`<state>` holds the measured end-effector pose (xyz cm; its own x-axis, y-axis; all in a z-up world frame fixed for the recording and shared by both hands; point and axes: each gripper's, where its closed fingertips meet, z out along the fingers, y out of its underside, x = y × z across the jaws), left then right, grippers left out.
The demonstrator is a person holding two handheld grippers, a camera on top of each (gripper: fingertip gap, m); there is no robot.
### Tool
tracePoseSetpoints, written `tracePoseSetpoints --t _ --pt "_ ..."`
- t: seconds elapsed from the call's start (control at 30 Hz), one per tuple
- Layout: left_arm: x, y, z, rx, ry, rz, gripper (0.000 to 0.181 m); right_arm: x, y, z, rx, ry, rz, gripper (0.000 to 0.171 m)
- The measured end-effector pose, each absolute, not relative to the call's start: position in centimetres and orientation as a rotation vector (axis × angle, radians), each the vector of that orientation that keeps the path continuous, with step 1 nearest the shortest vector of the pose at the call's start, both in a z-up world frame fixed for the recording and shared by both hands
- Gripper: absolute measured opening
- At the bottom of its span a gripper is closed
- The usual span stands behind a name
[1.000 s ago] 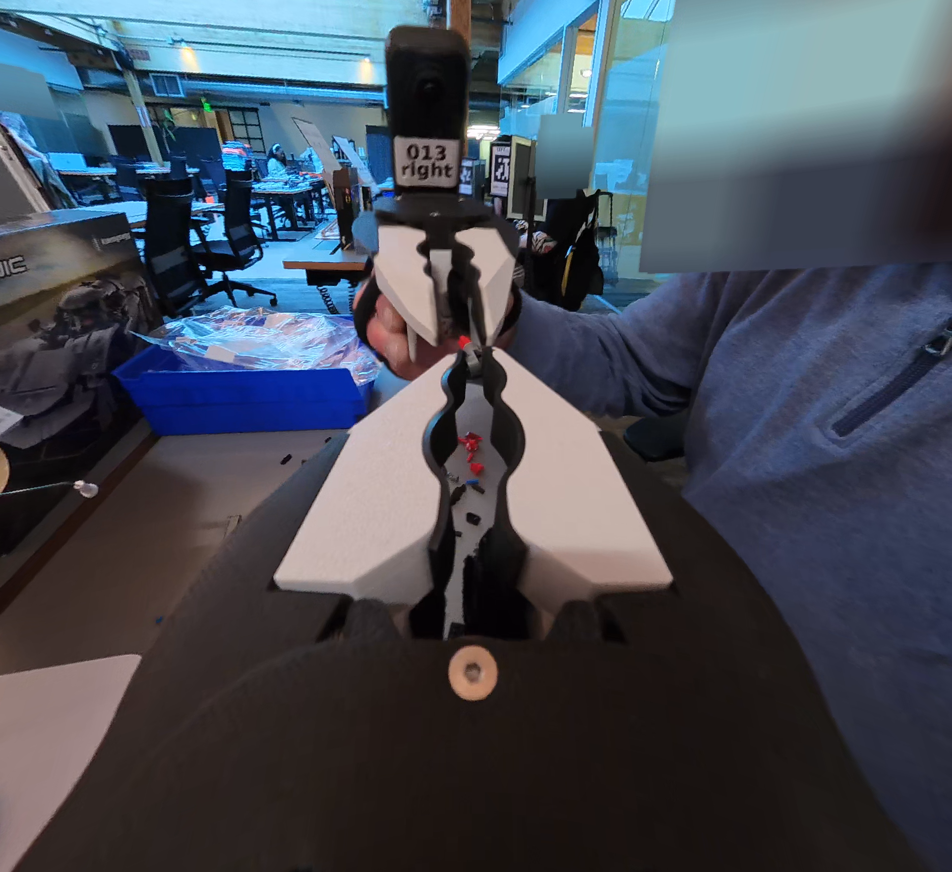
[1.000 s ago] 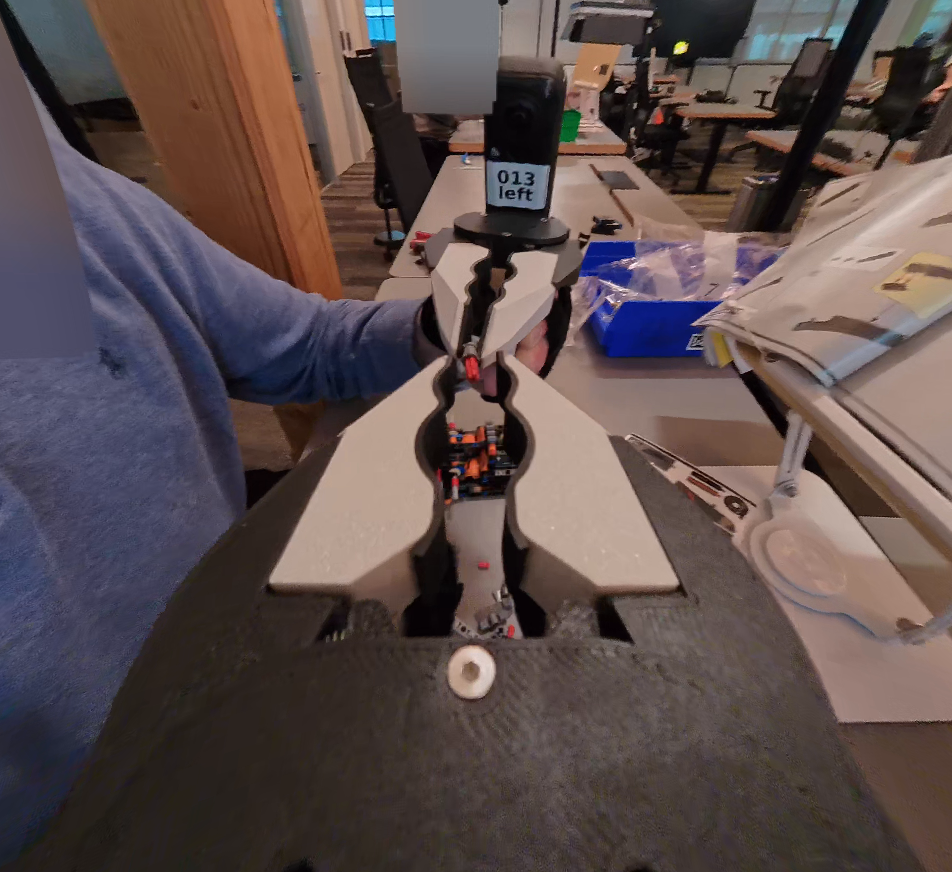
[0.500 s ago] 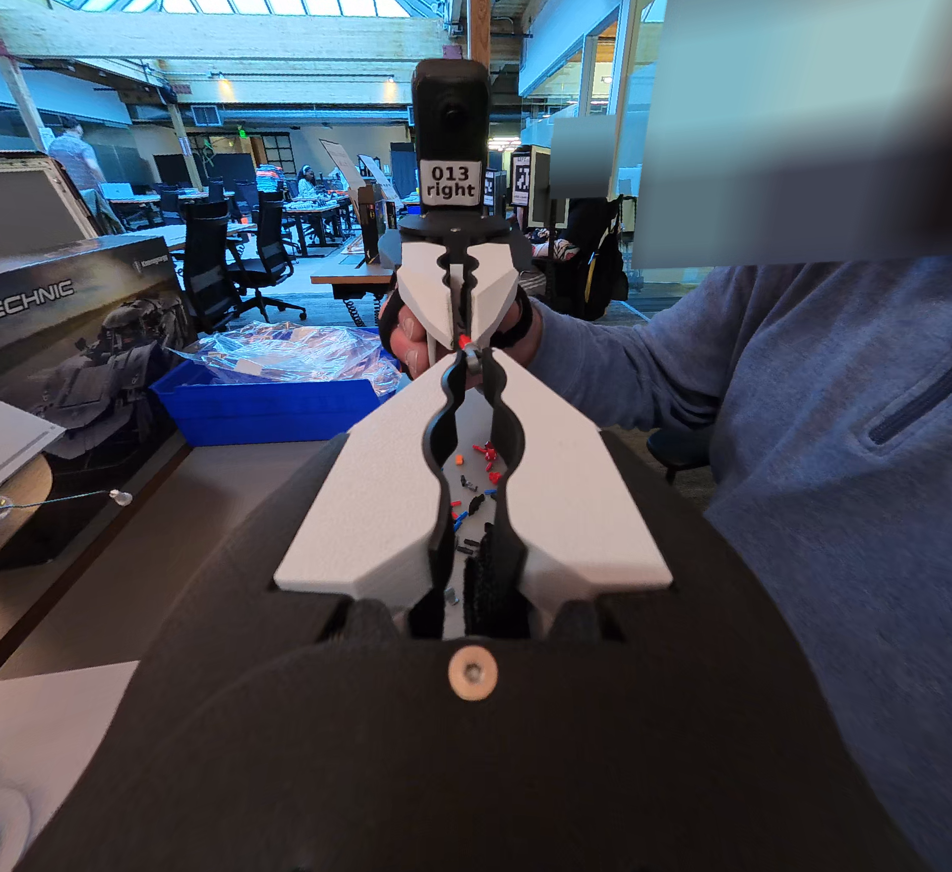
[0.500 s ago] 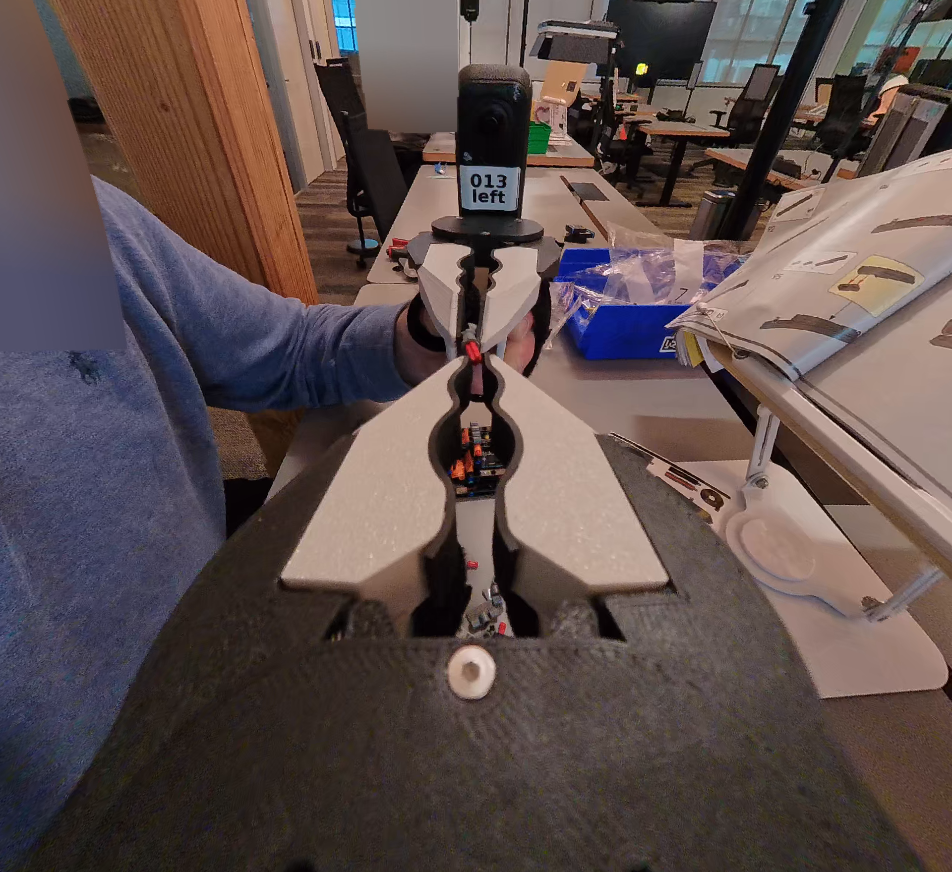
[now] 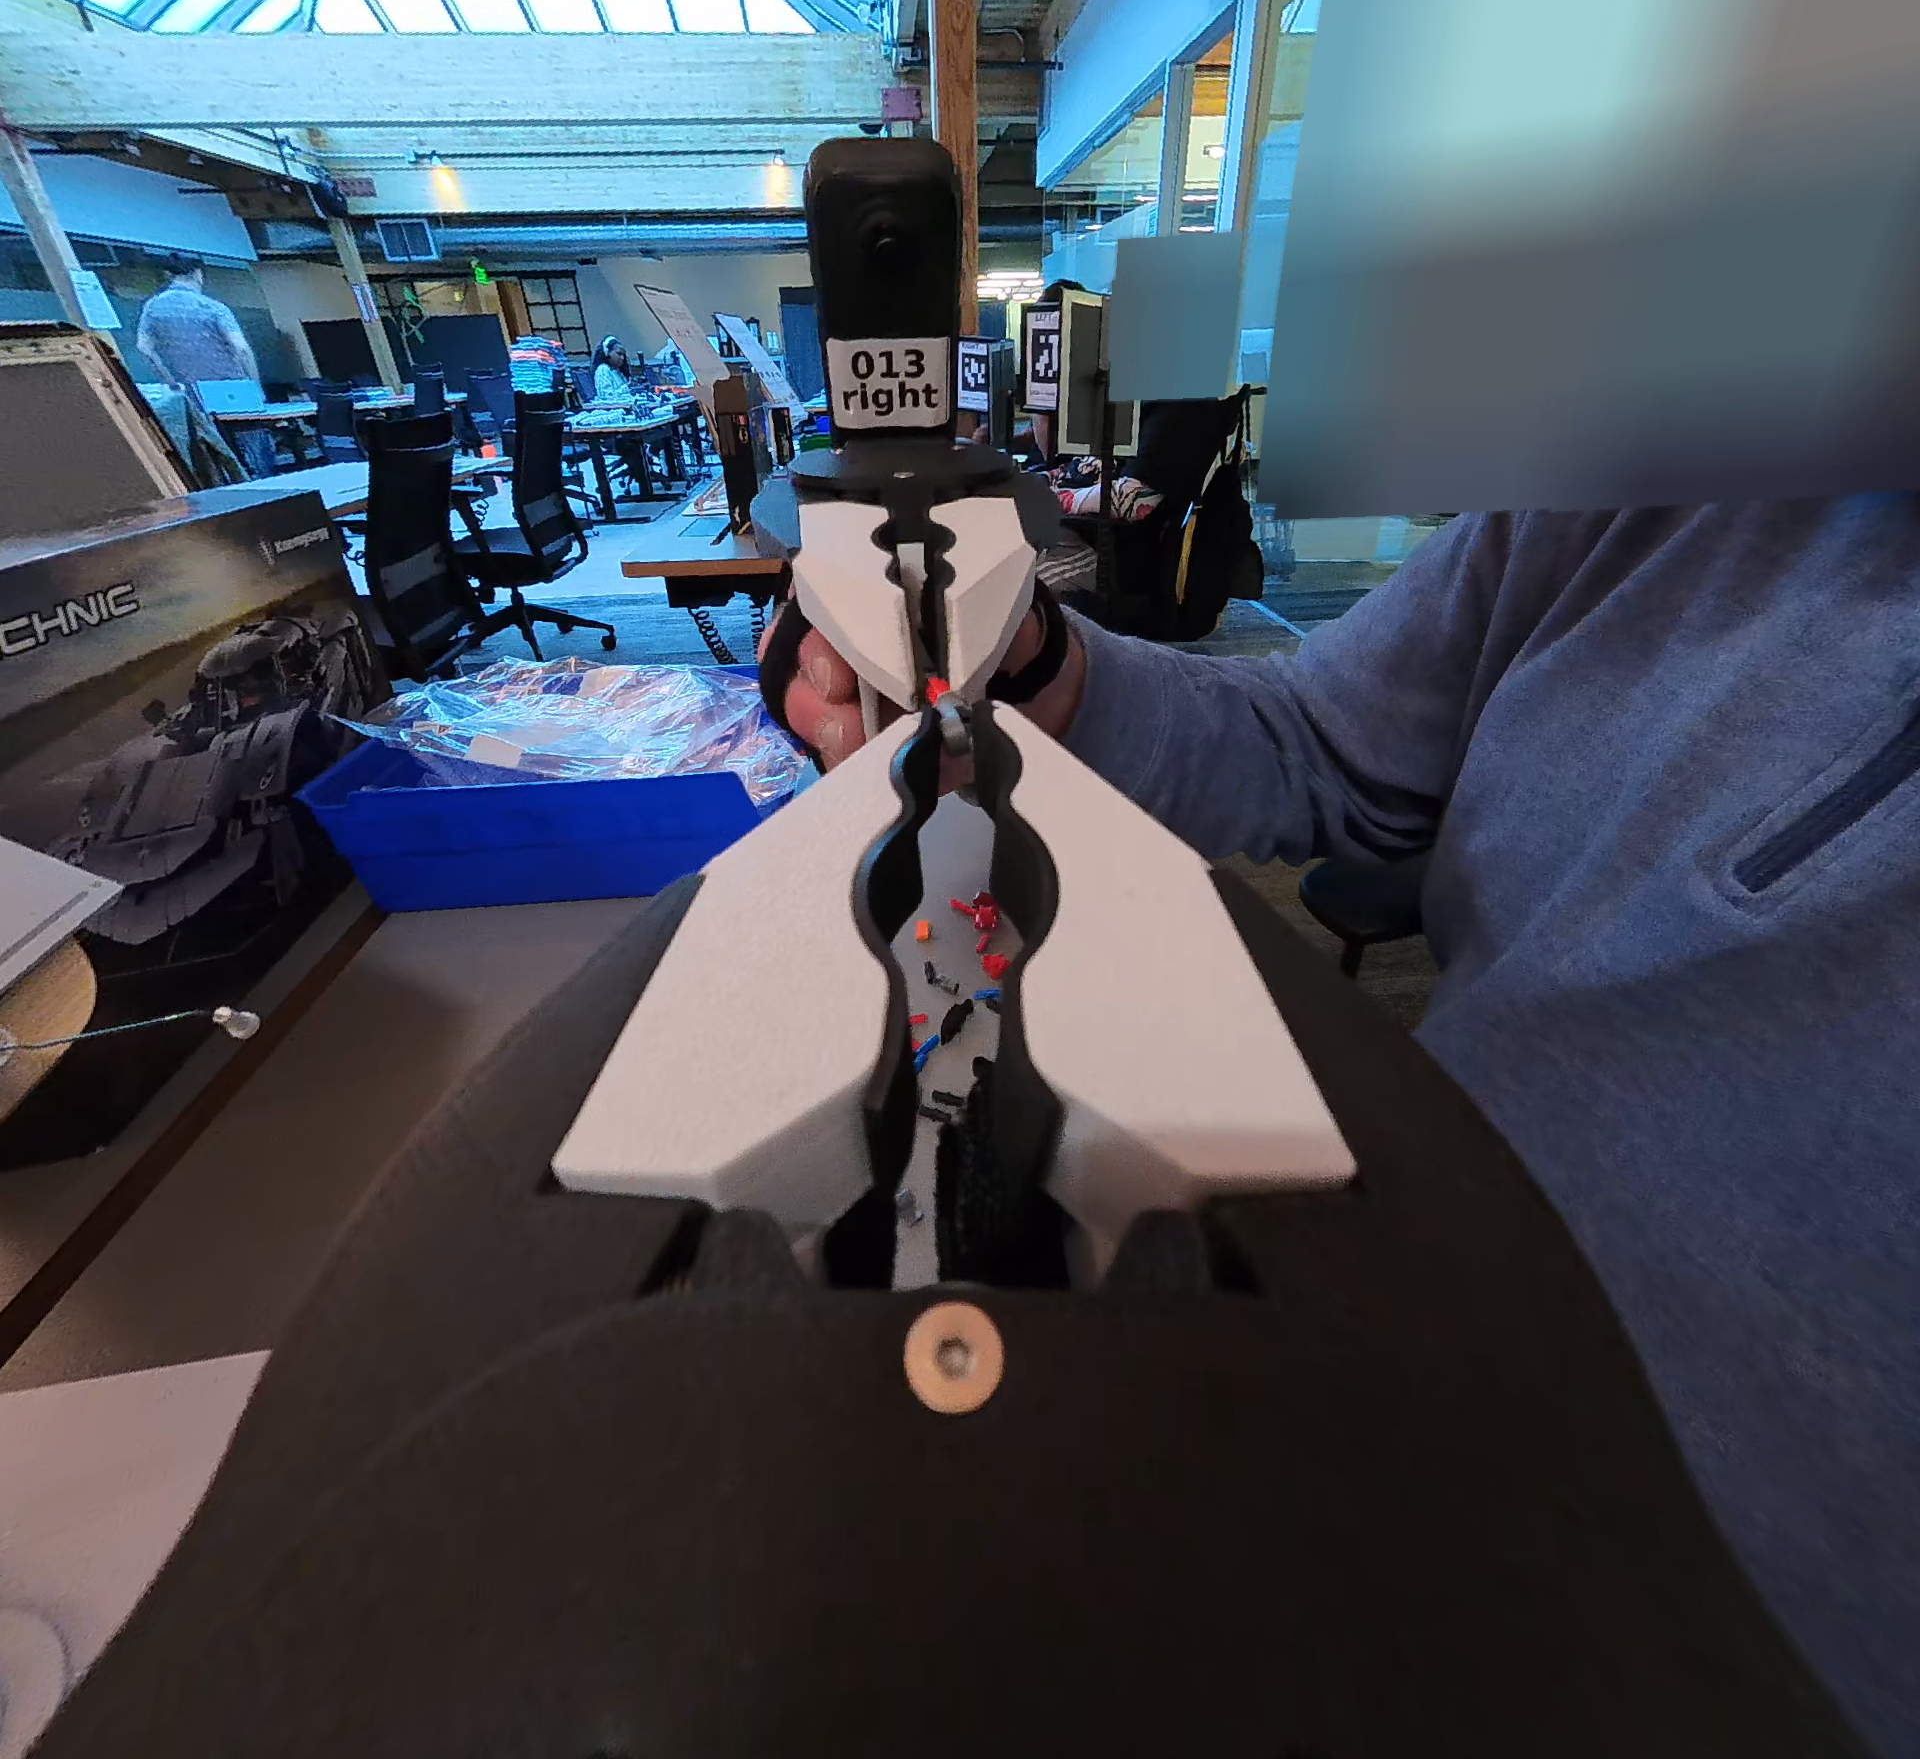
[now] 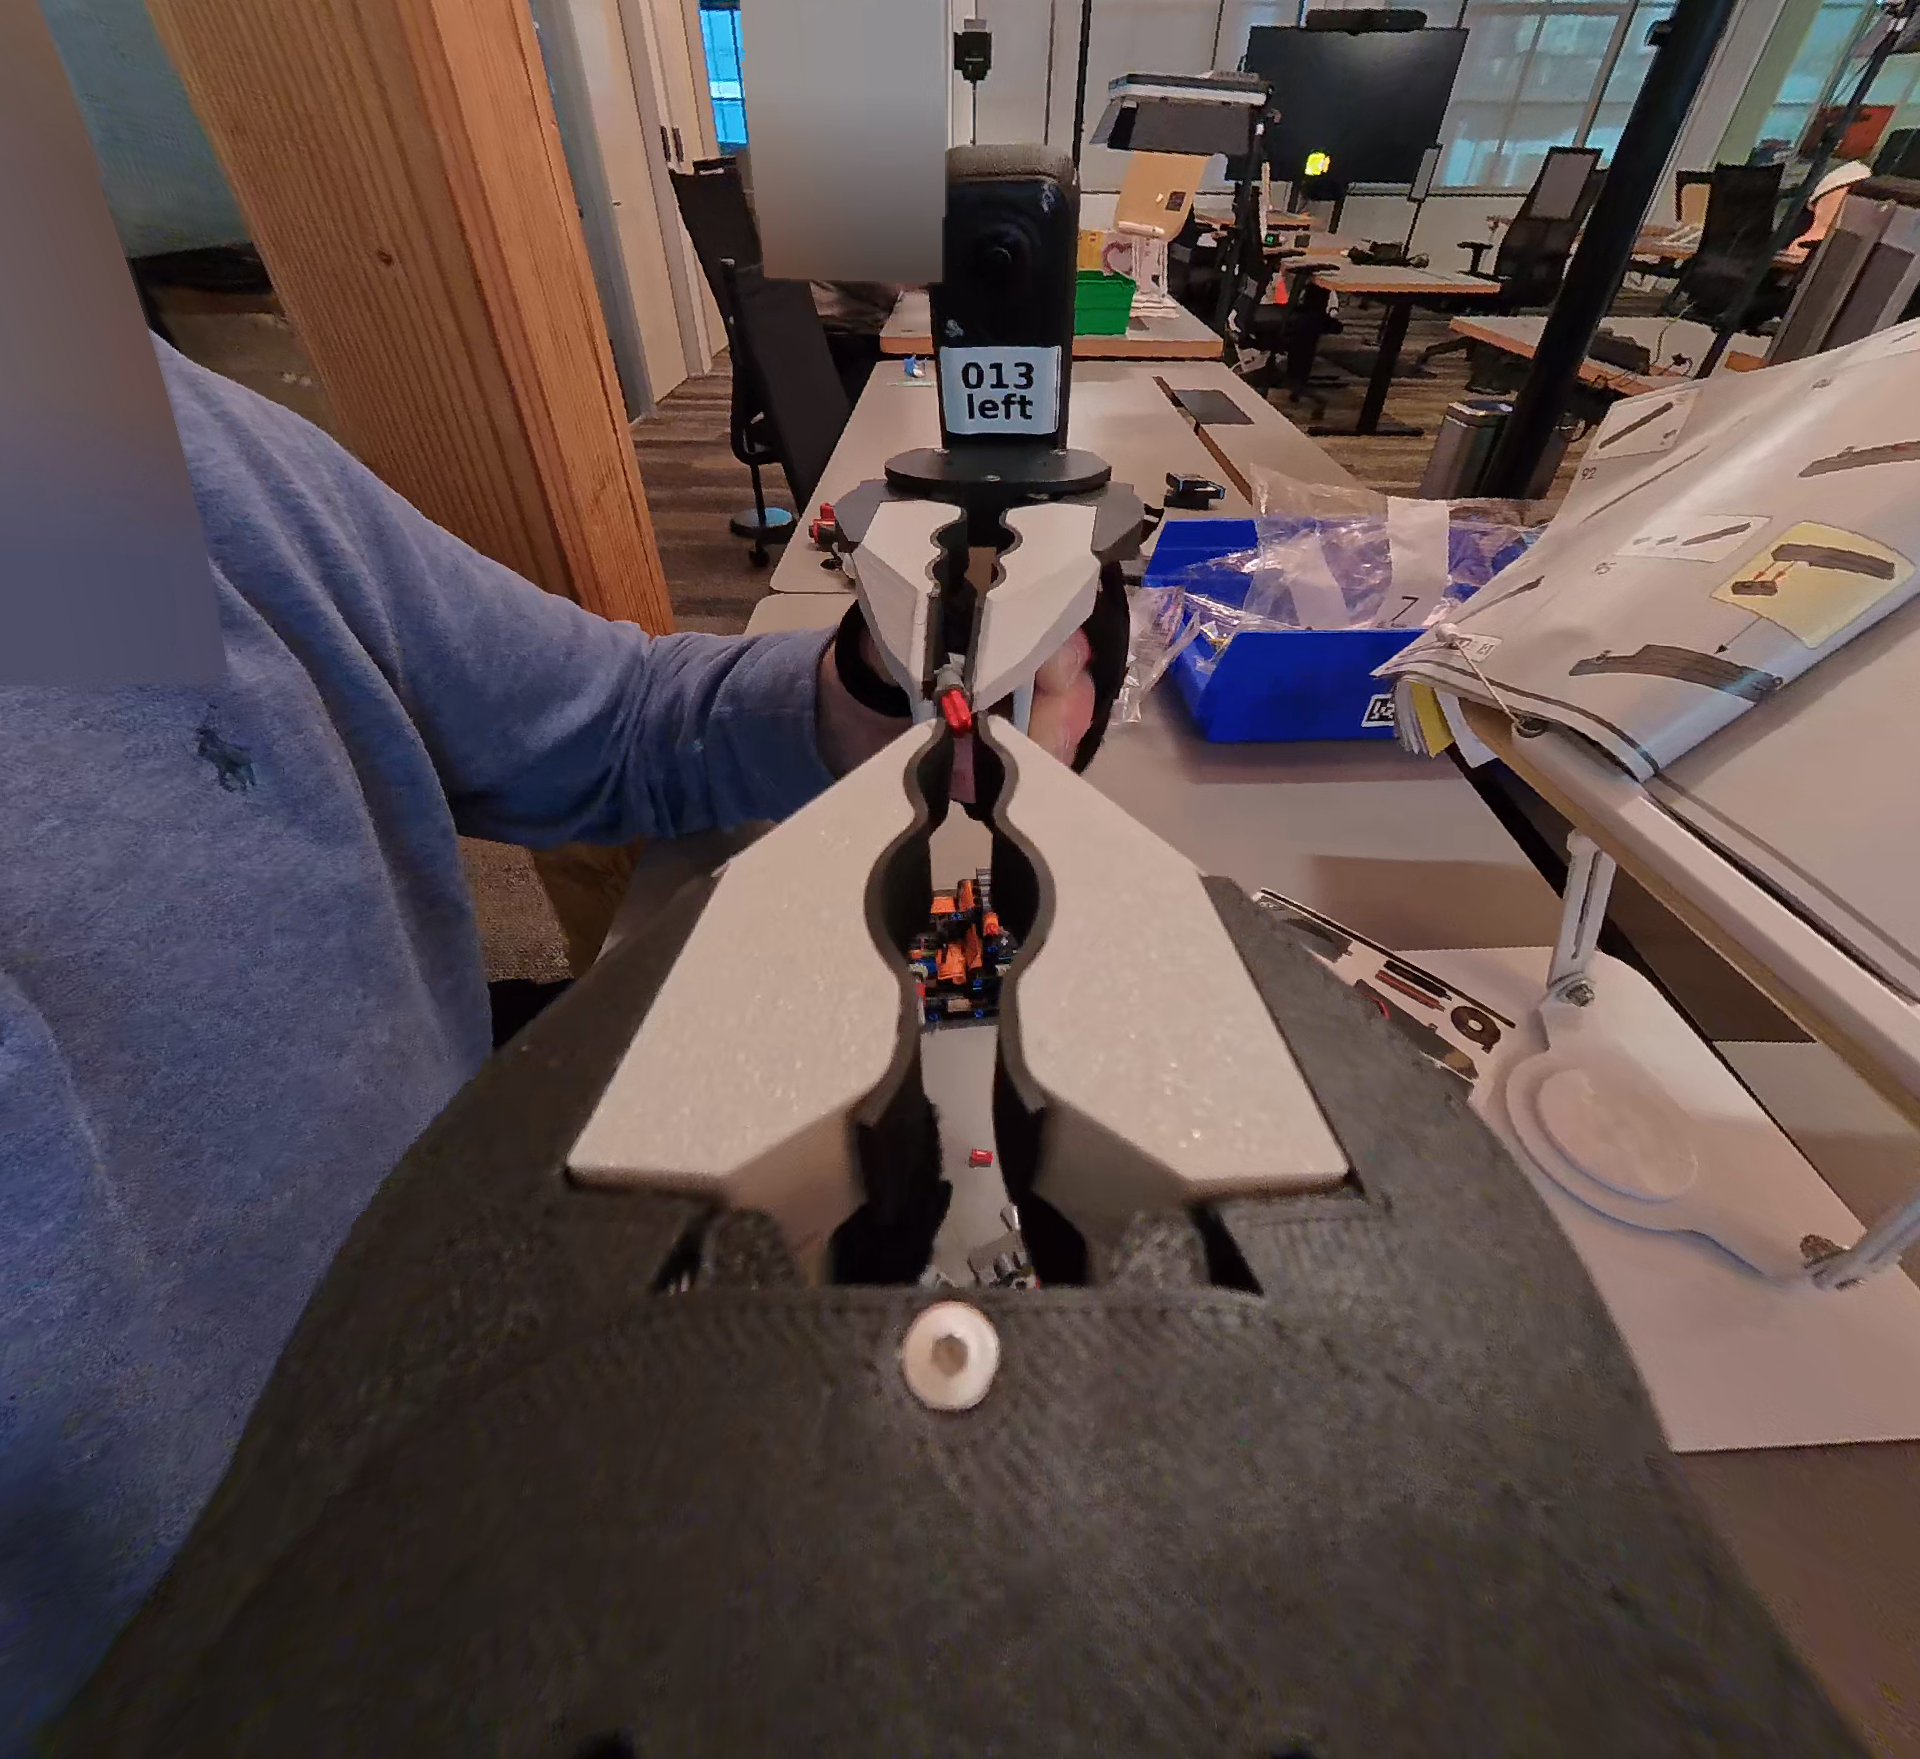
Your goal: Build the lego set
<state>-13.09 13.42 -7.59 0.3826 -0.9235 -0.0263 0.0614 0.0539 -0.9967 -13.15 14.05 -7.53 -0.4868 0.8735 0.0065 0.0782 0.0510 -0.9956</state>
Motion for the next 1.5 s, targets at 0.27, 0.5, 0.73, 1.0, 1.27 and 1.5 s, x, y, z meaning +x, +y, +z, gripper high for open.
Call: tracePoseSetpoints --t 0.27,0.5,0.73,1.0,1.27,1.5 --pt "-12.6 12.9 -7.3 -1.278 0.904 -0.916 0.005 -12.7 13.4 -7.3 -0.945 -1.684 1.467 0.0" --pt "-12.5 12.7 -7.2 -1.275 0.913 -0.903 0.005 -12.6 13.3 -7.3 -0.943 -1.695 1.456 0.0" --pt "-12.4 12.5 -7.1 -1.271 0.92 -0.906 0.005 -12.5 13.1 -7.3 -0.938 -1.701 1.457 0.0" --pt "-12.4 12.8 -7.5 -1.292 0.925 -0.885 0.005 -12.4 13.4 -7.5 -0.947 -1.687 1.441 0.0" --pt "-13.4 13.3 -7.2 -1.297 0.89 -0.881 0.005 -11.7 14.7 -6.9 -0.976 -1.624 1.405 0.016" --pt "-13.8 12.5 -6.6 -1.3 0.898 -0.85 0.005 -7.7 16.3 -8.3 -1.069 -1.643 1.258 0.016"
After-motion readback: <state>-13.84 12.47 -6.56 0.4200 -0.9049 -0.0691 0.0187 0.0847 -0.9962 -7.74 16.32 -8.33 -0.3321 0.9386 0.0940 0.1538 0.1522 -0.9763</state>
